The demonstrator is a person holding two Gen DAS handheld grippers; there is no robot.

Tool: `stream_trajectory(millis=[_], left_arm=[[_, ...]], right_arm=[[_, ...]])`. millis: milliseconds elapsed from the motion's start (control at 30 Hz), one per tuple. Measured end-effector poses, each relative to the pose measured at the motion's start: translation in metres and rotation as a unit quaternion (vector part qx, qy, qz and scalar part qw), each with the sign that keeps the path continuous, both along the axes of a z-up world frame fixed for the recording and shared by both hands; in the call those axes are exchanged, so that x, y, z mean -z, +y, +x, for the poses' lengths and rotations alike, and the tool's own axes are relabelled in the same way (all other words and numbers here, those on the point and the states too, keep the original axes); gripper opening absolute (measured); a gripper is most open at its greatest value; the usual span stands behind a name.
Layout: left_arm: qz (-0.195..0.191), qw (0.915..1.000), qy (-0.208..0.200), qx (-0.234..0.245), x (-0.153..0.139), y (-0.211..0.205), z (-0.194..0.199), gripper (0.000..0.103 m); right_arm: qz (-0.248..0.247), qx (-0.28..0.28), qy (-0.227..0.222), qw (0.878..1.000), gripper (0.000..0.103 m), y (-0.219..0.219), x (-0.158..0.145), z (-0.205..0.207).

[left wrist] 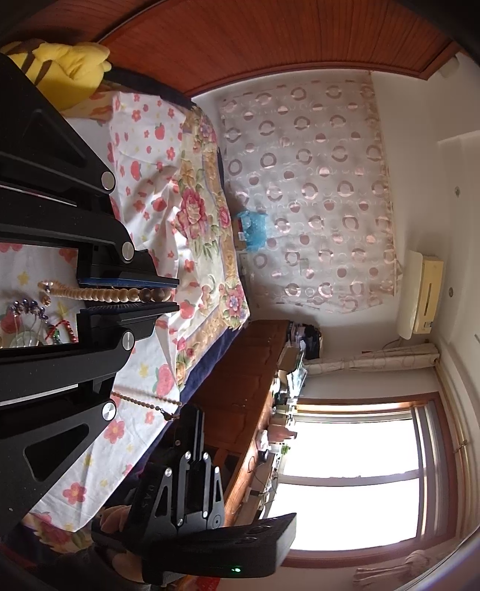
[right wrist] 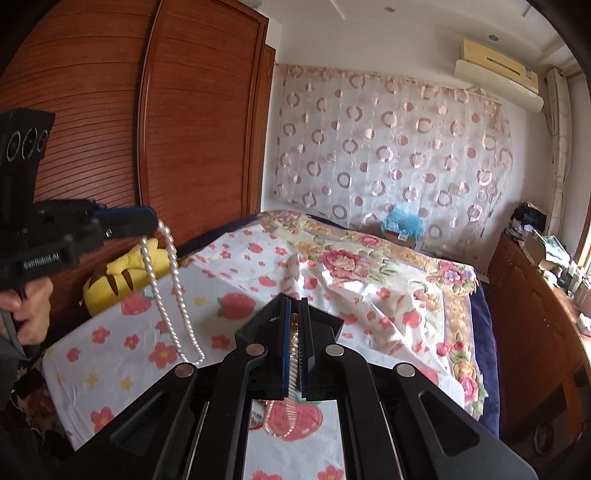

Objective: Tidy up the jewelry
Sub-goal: 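Carry both strands over the black box and open both tools to drop them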

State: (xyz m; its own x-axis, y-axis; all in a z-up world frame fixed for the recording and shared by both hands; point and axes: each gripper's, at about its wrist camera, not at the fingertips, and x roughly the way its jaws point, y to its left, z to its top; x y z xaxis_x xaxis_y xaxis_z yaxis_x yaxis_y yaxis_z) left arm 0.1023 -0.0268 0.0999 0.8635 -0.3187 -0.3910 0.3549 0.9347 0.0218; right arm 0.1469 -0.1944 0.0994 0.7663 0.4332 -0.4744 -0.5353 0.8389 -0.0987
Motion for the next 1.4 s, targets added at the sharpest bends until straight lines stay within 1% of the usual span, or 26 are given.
stream_trajectory(millis=[133, 267, 300, 400, 467, 600, 767, 933, 1100, 1400], left_arm=[[-0.008, 0.9999, 0.005, 0.012, -0.003, -0.002, 0.012, 0.007], [0.007, 0.9997, 0.005, 0.025, -0.016, -0.006, 0.029, 0.007], [0.017, 0.9995, 0.0, 0.025, -0.023, -0.008, 0.034, 0.007], [0.021, 0.9992, -0.008, 0.032, -0.037, -0.011, 0.045, 0.007], [0.026, 0.999, -0.01, 0.035, -0.042, -0.016, 0.054, 0.007], [0.036, 0.9984, -0.005, 0.043, -0.042, -0.029, 0.073, 0.007], [0.025, 0.9989, 0.013, 0.039, -0.025, -0.03, 0.1, 0.007], [0.017, 0.9984, 0.042, 0.035, 0.0, -0.025, 0.127, 0.007], [0.016, 0.9967, 0.072, 0.032, 0.03, -0.023, 0.147, 0.007], [0.008, 0.9925, 0.12, 0.021, 0.077, -0.015, 0.17, 0.007]], right_arm=[[0.005, -0.008, -0.005, 1.0, 0.004, 0.004, -0.012, 0.008], [-0.022, -0.014, -0.014, 1.0, 0.004, 0.011, -0.026, 0.018], [-0.032, -0.012, -0.02, 0.999, 0.004, 0.013, -0.031, 0.022], [-0.034, -0.008, -0.029, 0.999, 0.004, 0.014, -0.041, 0.03], [-0.023, -0.005, -0.033, 0.999, 0.004, 0.014, -0.048, 0.038], [-0.015, -0.008, -0.04, 0.999, 0.004, 0.018, -0.058, 0.049], [-0.014, -0.016, -0.045, 0.999, 0.004, 0.023, -0.059, 0.066], [-0.003, -0.023, -0.027, 0.999, 0.004, 0.021, -0.042, 0.089], [-0.001, -0.034, -0.001, 0.999, 0.005, 0.026, -0.013, 0.106], [-0.01, -0.033, 0.062, 0.997, 0.005, 0.034, 0.051, 0.141]])
